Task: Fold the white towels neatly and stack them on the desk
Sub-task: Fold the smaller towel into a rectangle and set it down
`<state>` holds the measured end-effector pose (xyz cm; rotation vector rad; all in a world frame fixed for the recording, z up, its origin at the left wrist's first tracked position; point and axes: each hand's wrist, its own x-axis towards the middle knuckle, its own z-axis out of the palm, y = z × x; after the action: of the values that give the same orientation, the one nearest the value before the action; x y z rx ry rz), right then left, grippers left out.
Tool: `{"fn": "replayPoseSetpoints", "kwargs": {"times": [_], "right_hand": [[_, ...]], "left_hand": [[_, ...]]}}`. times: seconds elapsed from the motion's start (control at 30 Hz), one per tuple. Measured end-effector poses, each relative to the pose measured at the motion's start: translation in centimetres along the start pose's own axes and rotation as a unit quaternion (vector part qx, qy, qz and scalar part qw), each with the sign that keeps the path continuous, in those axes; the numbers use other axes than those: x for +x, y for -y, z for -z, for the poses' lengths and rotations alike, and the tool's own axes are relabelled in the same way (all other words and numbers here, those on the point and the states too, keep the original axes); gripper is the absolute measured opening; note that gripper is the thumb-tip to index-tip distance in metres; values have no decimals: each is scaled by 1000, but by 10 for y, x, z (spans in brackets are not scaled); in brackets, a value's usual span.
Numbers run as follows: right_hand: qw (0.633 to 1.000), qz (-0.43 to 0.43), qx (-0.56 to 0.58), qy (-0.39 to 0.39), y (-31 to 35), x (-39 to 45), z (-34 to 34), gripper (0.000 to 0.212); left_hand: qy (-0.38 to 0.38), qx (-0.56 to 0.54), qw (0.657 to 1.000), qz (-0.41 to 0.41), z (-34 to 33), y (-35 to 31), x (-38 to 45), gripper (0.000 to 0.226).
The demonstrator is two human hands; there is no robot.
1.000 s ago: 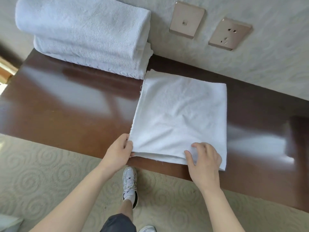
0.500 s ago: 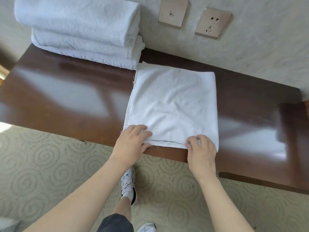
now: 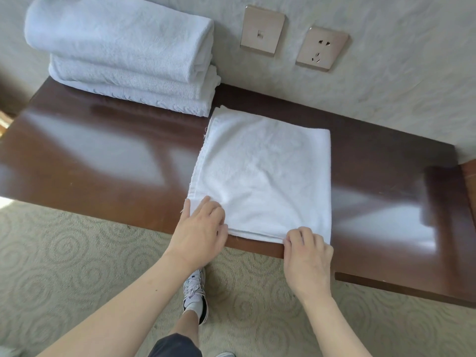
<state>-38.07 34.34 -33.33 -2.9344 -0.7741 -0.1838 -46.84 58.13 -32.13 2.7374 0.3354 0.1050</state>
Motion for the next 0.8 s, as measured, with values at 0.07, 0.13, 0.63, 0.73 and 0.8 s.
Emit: {"fn": "replayPoseSetpoints", "kwargs": {"times": [0.07, 0.13, 0.63, 0.73, 0.8], "right_hand": [[999, -21, 19, 27, 15, -11, 7, 20], [995, -35, 73, 51, 29, -12, 13, 18], [972, 116, 65, 195, 39, 223, -28, 49], [975, 67, 60, 204, 22, 238, -41, 57], [979, 13, 56, 194, 13, 240, -45, 61]], "left_hand": [[-4, 3, 998, 57, 4, -15, 10, 33], [-10, 3, 995, 95, 2, -28, 28, 45], [162, 137, 976, -45, -18, 23, 144, 91], [147, 137, 972, -125, -10, 55, 189, 91], [155, 129, 967, -158, -5, 76, 220, 87]]}}
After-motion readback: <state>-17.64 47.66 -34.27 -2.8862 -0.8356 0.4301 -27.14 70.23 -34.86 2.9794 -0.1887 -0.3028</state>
